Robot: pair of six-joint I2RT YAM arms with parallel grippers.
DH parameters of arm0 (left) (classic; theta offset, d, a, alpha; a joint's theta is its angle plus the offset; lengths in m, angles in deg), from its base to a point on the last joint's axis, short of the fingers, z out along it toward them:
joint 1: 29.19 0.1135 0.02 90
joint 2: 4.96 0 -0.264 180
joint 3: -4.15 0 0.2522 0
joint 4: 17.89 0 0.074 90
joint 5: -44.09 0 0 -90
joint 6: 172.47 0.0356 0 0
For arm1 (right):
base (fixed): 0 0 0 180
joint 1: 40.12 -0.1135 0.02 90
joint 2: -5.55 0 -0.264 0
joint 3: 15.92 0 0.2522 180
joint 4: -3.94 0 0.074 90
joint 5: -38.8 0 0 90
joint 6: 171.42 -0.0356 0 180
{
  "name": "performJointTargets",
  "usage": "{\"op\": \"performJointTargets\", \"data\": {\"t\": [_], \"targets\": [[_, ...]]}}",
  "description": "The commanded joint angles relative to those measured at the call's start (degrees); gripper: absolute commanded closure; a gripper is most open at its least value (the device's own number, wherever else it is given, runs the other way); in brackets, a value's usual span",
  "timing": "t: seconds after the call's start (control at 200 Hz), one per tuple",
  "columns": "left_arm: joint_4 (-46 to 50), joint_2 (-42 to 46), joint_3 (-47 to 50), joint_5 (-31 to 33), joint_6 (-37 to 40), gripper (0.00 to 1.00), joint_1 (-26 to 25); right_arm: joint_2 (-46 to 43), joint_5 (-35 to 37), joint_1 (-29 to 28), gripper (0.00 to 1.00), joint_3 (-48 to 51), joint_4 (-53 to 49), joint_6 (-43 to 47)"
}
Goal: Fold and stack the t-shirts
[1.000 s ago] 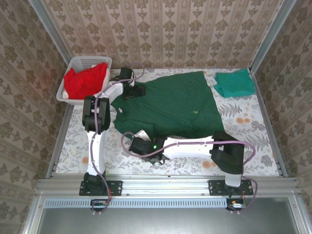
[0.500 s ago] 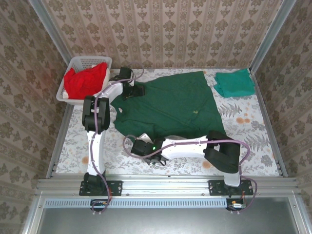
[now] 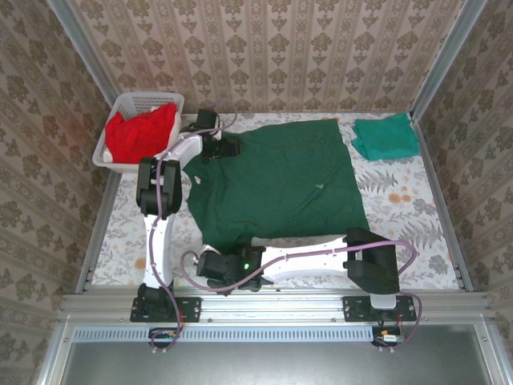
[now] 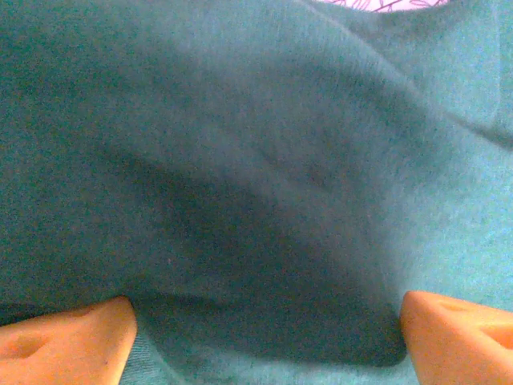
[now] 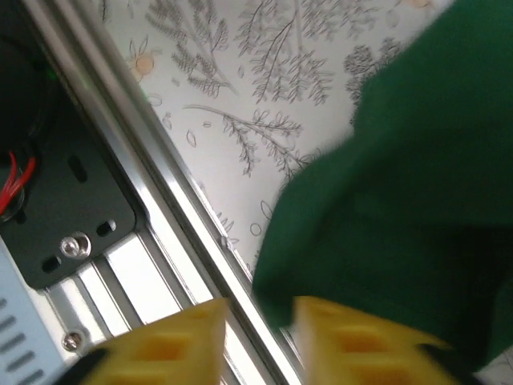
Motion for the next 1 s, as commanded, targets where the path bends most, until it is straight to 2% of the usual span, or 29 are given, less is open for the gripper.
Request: {"op": "performJointTargets", "data": {"t": [0.0,0.115,0.2,0.32,0.39,0.445,0.515,0.59,0.685,0.76,0.855,0.995], "targets": [[2.9,-3.4,1.5,-2.1,-1.0,0.11,0.8,-3.3,-3.7,0.6,0.47,3.4,4.4,0.4],[2.9,-0.4,3.3,-1.5,-0.2,0.08,0.8,-9.8,-3.8,1.7,0.42,7.9,7.8,0.2],[2.7,3.5,5.3,-0.6,0.6,0.04,0.7,-14.5,-1.0,4.5,0.4,12.1,8.0,-1.3],[2.9,10.1,8.2,1.4,1.9,0.0,0.2,-18.3,8.4,15.3,0.38,17.6,1.6,-8.5],[2.6,14.5,10.5,2.4,2.2,0.0,0.0,-17.8,8.6,22.6,0.39,20.5,0.4,-11.0],[2.0,18.3,13.4,3.5,2.4,0.0,-0.2,-17.3,8.5,24.8,0.41,21.4,0.2,-11.0],[2.1,23.0,17.6,6.4,2.5,0.0,-0.2,-17.1,8.0,22.8,0.42,21.4,2.1,-9.5],[1.5,28.2,24.0,9.7,1.6,0.0,-0.1,-16.8,6.3,17.6,0.44,21.0,6.5,-6.7],[-2.8,35.2,35.5,11.0,-1.2,0.0,0.0,-14.2,7.5,10.9,0.44,19.1,9.4,-4.4],[-7.7,39.1,44.4,10.4,-3.8,0.0,-0.1,-9.9,8.0,8.2,0.45,16.0,8.4,-5.2],[-12.4,40.6,52.2,10.2,-5.9,0.0,0.1,-4.0,9.6,6.0,0.46,11.5,5.7,-4.8],[-13.8,39.0,55.3,10.2,-6.4,0.01,1.0,1.3,12.2,5.4,0.47,7.7,2.5,-3.7]]}}
